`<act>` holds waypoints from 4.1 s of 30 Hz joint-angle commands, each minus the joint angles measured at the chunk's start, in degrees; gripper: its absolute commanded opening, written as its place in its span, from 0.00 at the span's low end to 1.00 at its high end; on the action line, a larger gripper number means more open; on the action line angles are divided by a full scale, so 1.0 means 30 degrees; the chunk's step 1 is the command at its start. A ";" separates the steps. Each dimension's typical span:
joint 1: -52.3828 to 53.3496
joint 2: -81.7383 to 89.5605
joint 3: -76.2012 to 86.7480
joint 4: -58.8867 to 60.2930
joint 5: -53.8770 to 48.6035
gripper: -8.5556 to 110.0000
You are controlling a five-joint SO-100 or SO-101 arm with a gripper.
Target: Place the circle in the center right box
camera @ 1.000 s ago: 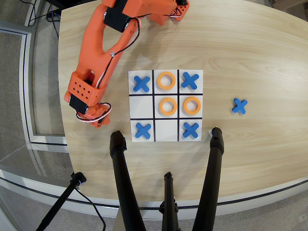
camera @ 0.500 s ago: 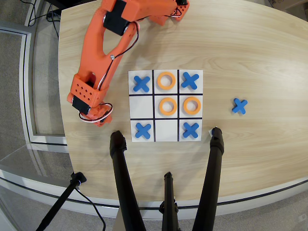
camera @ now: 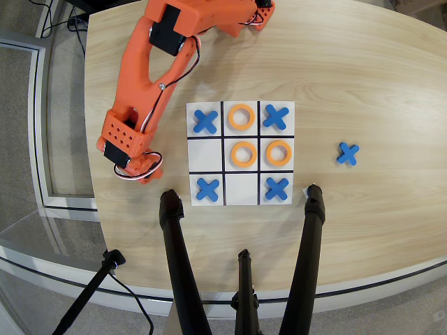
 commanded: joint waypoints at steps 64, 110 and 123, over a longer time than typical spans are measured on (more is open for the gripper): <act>-0.7646 0.8438 1.0811 -0.3750 0.3721 0.07; -0.7676 0.8350 0.9727 -0.2812 0.4131 0.17; -0.7383 1.4590 0.7559 0.3838 0.3926 0.17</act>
